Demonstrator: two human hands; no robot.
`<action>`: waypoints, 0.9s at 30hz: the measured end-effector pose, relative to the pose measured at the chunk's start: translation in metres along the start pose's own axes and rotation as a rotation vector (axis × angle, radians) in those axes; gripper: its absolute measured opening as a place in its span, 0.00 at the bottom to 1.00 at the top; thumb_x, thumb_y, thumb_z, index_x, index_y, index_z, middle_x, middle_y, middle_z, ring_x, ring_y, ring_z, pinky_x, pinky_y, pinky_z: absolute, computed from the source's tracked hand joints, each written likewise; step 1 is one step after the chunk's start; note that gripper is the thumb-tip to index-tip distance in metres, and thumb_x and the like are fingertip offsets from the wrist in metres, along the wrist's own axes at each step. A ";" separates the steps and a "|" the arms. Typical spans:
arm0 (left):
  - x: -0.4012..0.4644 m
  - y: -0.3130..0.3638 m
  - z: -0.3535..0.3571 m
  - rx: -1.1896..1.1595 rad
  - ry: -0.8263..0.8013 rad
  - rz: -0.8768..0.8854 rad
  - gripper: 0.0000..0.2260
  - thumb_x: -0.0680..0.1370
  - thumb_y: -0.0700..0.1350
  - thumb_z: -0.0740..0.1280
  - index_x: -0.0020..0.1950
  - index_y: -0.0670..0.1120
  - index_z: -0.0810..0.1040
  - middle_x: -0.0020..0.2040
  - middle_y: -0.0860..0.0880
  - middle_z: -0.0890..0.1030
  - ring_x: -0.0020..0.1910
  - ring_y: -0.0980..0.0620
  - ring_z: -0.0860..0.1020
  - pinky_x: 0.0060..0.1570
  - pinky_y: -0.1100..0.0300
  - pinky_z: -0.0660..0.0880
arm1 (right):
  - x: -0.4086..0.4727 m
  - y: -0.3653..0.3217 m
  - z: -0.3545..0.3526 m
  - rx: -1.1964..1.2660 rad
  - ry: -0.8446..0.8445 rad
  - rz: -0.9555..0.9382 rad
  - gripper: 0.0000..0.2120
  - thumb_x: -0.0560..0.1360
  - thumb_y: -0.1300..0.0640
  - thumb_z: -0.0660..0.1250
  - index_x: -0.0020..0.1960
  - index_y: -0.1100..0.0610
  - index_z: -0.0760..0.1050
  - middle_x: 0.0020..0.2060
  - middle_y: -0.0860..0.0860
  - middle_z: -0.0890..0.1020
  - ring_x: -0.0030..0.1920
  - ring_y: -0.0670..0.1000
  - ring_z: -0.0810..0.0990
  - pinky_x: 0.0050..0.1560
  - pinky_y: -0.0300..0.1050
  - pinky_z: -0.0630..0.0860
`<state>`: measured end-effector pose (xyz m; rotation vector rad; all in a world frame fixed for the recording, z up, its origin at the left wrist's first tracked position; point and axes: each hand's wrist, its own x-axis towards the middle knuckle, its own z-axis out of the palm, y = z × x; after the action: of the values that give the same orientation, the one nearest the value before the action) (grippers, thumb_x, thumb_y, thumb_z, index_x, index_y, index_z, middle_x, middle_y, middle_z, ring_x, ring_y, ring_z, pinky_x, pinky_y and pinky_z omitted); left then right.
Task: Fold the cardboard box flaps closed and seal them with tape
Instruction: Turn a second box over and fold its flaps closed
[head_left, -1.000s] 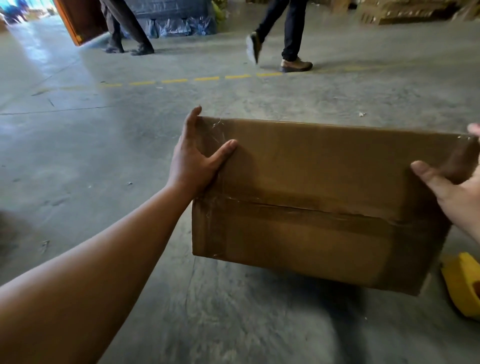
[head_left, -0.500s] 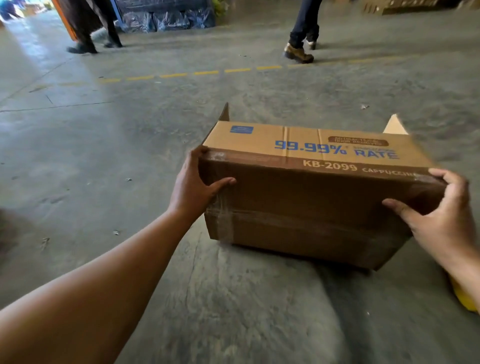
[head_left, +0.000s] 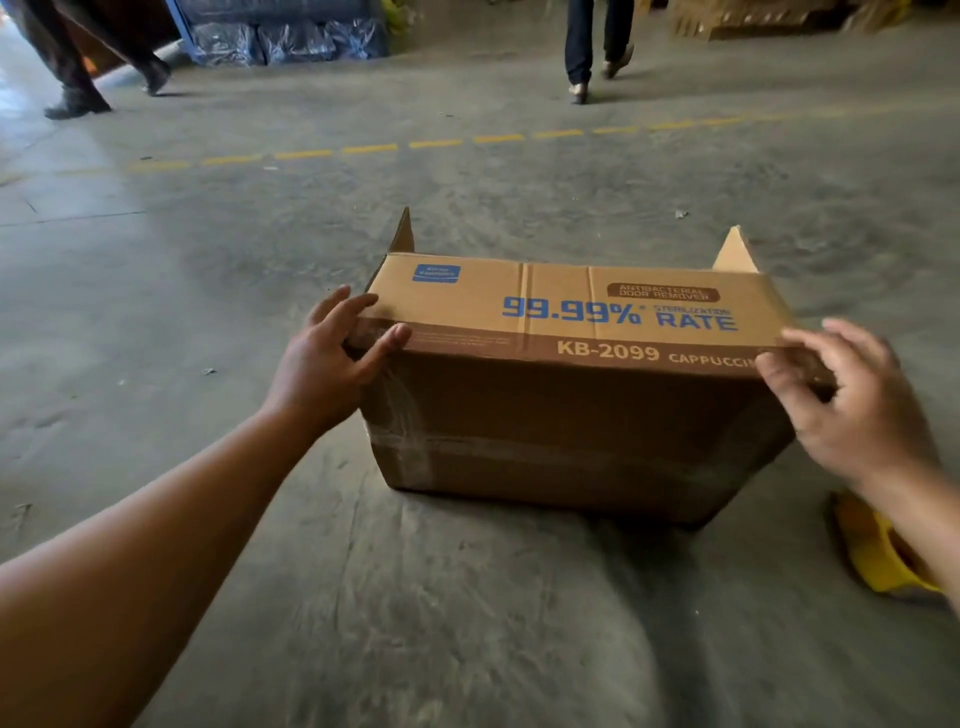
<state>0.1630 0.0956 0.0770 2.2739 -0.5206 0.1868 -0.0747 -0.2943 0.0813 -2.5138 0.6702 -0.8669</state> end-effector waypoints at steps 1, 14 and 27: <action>0.009 0.007 -0.005 0.058 -0.063 -0.009 0.38 0.67 0.76 0.61 0.72 0.57 0.71 0.77 0.49 0.64 0.71 0.45 0.70 0.68 0.45 0.71 | 0.012 -0.003 -0.003 -0.039 -0.036 -0.004 0.37 0.68 0.28 0.56 0.65 0.54 0.75 0.69 0.59 0.69 0.69 0.55 0.66 0.67 0.49 0.65; 0.099 0.044 0.010 0.397 -0.494 -0.019 0.51 0.57 0.83 0.59 0.77 0.66 0.58 0.81 0.54 0.52 0.79 0.44 0.56 0.75 0.41 0.56 | 0.093 -0.018 0.025 -0.137 -0.482 0.127 0.48 0.61 0.23 0.57 0.75 0.44 0.61 0.76 0.46 0.56 0.75 0.49 0.56 0.72 0.46 0.54; 0.029 0.032 -0.014 0.257 -0.312 0.096 0.53 0.58 0.80 0.64 0.79 0.63 0.54 0.81 0.59 0.45 0.78 0.50 0.58 0.73 0.47 0.63 | 0.033 -0.028 -0.005 -0.156 -0.304 0.054 0.49 0.62 0.21 0.60 0.77 0.43 0.56 0.77 0.41 0.50 0.75 0.49 0.58 0.70 0.56 0.63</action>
<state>0.1759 0.0772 0.1159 2.5473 -0.8081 -0.0606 -0.0463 -0.2910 0.1144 -2.6734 0.7223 -0.4137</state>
